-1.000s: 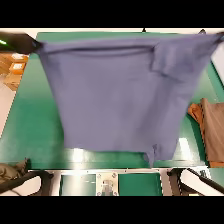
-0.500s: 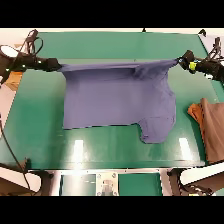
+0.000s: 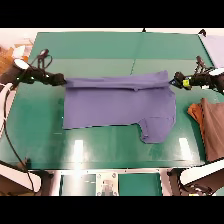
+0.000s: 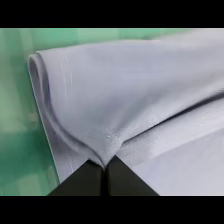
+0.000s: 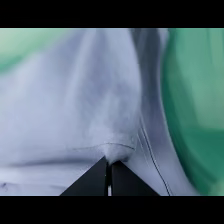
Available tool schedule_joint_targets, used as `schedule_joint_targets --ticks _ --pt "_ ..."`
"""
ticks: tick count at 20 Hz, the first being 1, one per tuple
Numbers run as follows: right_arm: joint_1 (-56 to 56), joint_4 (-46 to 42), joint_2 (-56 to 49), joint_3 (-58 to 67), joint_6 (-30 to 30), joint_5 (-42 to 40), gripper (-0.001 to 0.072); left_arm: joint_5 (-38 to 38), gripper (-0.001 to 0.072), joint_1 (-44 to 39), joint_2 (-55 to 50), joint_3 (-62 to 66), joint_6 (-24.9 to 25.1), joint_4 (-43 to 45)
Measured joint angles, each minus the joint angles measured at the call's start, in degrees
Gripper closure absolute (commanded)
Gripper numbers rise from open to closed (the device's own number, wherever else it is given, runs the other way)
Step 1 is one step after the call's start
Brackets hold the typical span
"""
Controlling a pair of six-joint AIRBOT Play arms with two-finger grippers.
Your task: Fold the shirts.
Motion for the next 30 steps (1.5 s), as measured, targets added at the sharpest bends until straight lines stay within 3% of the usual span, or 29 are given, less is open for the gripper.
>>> schedule_joint_targets --ticks 3,4,5,6,7,13,17,22,24,26,28,30 --pt "0.0 -2.1 -0.1 -2.0 0.3 1.3 0.0692 0.0 0.0677 -0.2 0.0 -2.7 -0.4 0.2" --pt "0.0 -2.4 -0.1 -2.2 0.4 1.5 0.0608 -0.3 0.0676 -0.2 0.0 -3.2 -0.9 0.2" --pt "0.0 -2.8 -0.1 -2.3 0.5 1.9 0.0459 -0.8 0.0569 -0.3 0.0 -3.6 -1.6 0.2" --pt "-0.2 -3.0 -0.1 -2.0 0.7 2.6 0.0442 -1.4 0.0291 -0.2 0.0 -3.9 -2.7 0.3" --pt "-0.2 -3.2 -0.1 -1.3 1.3 3.5 0.0441 -2.3 0.0215 -0.1 0.0 -4.0 -4.1 0.4" --pt "-3.8 -3.9 4.7 1.9 4.8 14.9 0.0441 -18.7 0.0216 3.6 3.2 -4.0 -16.0 5.0" --pt "-8.8 -5.8 15.1 -9.9 6.0 19.9 0.0442 -21.4 0.0214 6.0 15.1 -16.7 -20.8 10.1" --pt "-16.6 -7.6 29.9 -31.9 10.3 20.0 0.0430 -13.9 0.0215 5.9 33.5 -40.2 -24.3 7.8" --pt "-18.0 -7.8 34.0 -39.0 11.0 18.1 0.0340 -7.9 0.0215 3.6 37.5 -47.0 -24.9 4.3" --pt "-18.4 -7.9 36.3 -43.9 11.5 16.9 0.0325 -1.1 0.0216 -0.4 39.5 -51.9 -25.5 1.1" --pt "-18.4 -8.0 37.4 -47.2 11.8 15.6 0.0197 6.4 0.0216 -4.0 40.5 -54.9 -27.1 -0.9" --pt "-17.8 -7.9 38.0 -49.3 11.8 14.5 0.0197 12.6 0.0216 -6.1 40.7 -56.5 -29.1 -2.0"
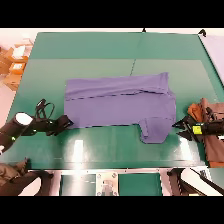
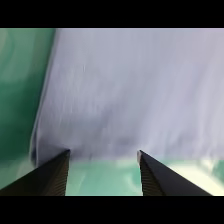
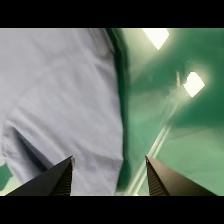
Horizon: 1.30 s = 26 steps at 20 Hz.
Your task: Fold the shirts.
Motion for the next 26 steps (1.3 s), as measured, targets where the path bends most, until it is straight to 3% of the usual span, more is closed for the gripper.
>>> schedule_joint_targets --ticks 5,10,11,12,14,16,21,26 --pt "1.8 0.3 0.5 -3.1 0.1 -1.8 0.0197 6.2 0.0216 -2.1 -4.6 -1.0 0.0 -8.0" --pt "3.0 2.5 0.3 -5.0 0.2 -3.5 0.0205 3.6 0.0220 -2.0 -7.1 1.9 3.6 -9.8" --pt "3.4 2.9 0.0 -5.3 0.3 -3.8 0.0205 1.4 0.0359 -1.1 -7.3 3.0 4.0 -9.0" --pt "3.9 3.1 -0.4 -5.4 0.3 -4.2 0.0205 -1.4 0.0411 0.1 -7.3 4.0 4.2 -7.1" --pt "4.5 3.4 -1.0 -5.7 0.3 -4.7 0.0205 -7.0 0.0408 3.1 -5.8 5.7 4.3 -6.2" --pt "4.8 3.6 -1.3 -5.9 0.2 -5.0 0.0204 -13.3 0.0202 5.4 -3.3 6.3 2.8 -2.3" --pt "5.1 3.7 -1.6 -6.0 -0.7 -6.1 0.0205 -14.7 0.0205 4.7 2.6 3.0 -2.4 0.9" --pt "5.2 3.7 -1.7 -6.0 -1.1 -7.3 0.0205 -1.4 0.0206 -4.7 3.2 -2.2 -8.4 -1.0"
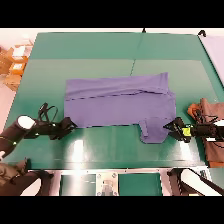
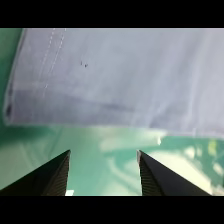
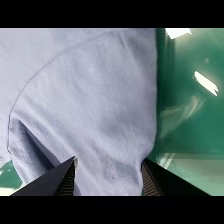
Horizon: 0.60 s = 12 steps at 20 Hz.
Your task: Fold the shirts.
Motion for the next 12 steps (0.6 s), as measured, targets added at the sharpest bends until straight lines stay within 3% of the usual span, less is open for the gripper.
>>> schedule_joint_targets --ticks 3,4,5,10,11,12 --pt "0.1 0.0 0.0 0.0 -0.1 -0.9 0.0205 8.3 0.0226 -2.9 -2.0 -1.3 -2.6 -2.5" --pt "0.1 0.0 0.0 0.0 -0.1 -1.1 0.0205 11.0 0.0373 -3.4 -3.1 -1.5 -2.9 -3.8" --pt "0.1 0.0 0.0 0.0 -0.1 -1.2 0.0205 12.8 0.0673 -3.7 -4.1 -1.7 -2.9 -4.5" --pt "1.2 1.6 -0.1 0.0 -0.9 -2.5 0.0246 17.0 0.0678 -4.5 -6.5 -1.3 -0.4 -6.0" --pt "2.3 2.4 -0.2 0.0 -1.2 -3.0 0.0291 17.0 0.0678 -4.5 -6.7 -0.9 0.5 -5.9" --pt "3.7 3.0 -0.3 0.0 -1.4 -3.2 0.0462 16.8 0.0677 -4.5 -6.9 -0.2 1.2 -5.6"
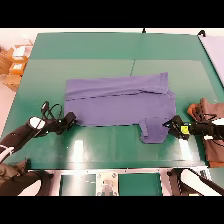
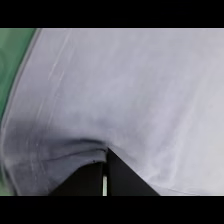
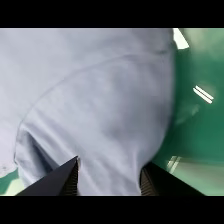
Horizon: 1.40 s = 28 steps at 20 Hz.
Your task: Fold the shirts.
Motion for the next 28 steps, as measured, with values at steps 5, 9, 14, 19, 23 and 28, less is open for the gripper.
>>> schedule_joint_targets --ticks 5,9,14,19,23,28 --pt "4.8 0.3 -0.1 1.4 -1.0 2.3 0.0694 -8.1 0.0678 1.2 -0.1 5.5 1.6 6.3" --pt "5.0 -4.8 2.8 4.9 2.4 7.2 0.0694 -20.8 0.0678 6.1 3.6 9.6 1.5 16.0" --pt "5.1 -14.8 8.5 5.8 9.5 15.0 0.0694 -32.6 0.0678 10.1 7.8 11.0 2.7 25.0" --pt "5.6 -13.2 11.3 12.0 11.5 17.8 0.0694 -36.3 0.0679 11.0 8.7 15.4 4.6 27.6" --pt "9.2 -9.3 6.9 21.6 11.9 14.1 0.0693 -35.0 0.0678 11.1 5.8 24.2 6.6 27.9" --pt "13.2 -7.9 -7.0 35.2 13.0 8.9 0.0693 -31.4 0.0677 11.1 -8.1 36.7 11.2 24.2"
